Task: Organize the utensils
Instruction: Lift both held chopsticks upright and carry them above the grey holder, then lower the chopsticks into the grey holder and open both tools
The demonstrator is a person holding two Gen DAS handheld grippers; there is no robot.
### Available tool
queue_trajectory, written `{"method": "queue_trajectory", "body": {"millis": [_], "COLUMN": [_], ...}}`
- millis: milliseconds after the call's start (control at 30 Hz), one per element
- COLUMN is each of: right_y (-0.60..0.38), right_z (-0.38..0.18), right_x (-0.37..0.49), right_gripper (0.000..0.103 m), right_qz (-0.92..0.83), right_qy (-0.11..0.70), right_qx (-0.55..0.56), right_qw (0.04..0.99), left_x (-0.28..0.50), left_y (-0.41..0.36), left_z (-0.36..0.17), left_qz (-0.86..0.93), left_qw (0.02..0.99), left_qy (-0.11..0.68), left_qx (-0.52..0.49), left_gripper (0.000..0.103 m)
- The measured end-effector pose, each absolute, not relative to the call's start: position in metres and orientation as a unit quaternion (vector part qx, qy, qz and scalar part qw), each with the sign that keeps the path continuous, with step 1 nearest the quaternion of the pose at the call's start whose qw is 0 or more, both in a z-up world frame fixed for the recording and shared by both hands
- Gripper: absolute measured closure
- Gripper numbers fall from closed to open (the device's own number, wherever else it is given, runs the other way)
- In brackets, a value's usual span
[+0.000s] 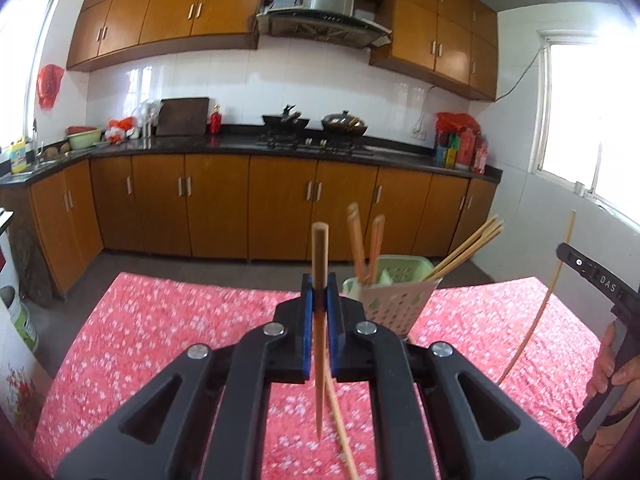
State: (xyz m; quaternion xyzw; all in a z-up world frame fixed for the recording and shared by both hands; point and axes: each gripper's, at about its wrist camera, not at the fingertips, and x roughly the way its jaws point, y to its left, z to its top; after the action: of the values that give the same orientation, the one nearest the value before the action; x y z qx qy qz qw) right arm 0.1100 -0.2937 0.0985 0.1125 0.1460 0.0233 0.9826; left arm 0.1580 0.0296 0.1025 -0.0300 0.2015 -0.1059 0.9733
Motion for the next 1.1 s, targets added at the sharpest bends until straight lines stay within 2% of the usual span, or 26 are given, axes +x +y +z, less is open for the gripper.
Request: {"method": "queue_trajectory", "body": {"millis": [400, 600, 733, 1100], "right_y": [-0.268, -0.263, -0.263, -0.256], "right_z": [0.162, 0.162, 0.14, 0.105], "right_x": [0.149, 0.18, 0.207, 0.215], "right_gripper": [0.095, 0.095, 0.095, 0.095], "right_qz": [0.056, 0.033, 0.025, 0.029], "right_qy": [0.029, -0.014, -0.006, 0.045], "right_qx": [0.128, 0.13, 0.138, 0.129], "right_qw": [0.99, 0.991, 0.99, 0.99], "left_x": [0.199, 0.236, 0.259, 0.302], "left_y": [-0.026, -0.036, -0.043, -0.04], "left_z": [0.174, 0.199, 0.193, 0.144], "left_qz": [-0.122, -0.087, -0.061, -0.057], "left_qw": [0.985, 0.989, 0.993, 0.988], "left_qy": [0.108, 0.058, 0.038, 0.096], "left_qx": [-0.063, -0.1, -0.099, -0.108], "left_gripper": [0.096, 0.096, 0.096, 0.095]}}
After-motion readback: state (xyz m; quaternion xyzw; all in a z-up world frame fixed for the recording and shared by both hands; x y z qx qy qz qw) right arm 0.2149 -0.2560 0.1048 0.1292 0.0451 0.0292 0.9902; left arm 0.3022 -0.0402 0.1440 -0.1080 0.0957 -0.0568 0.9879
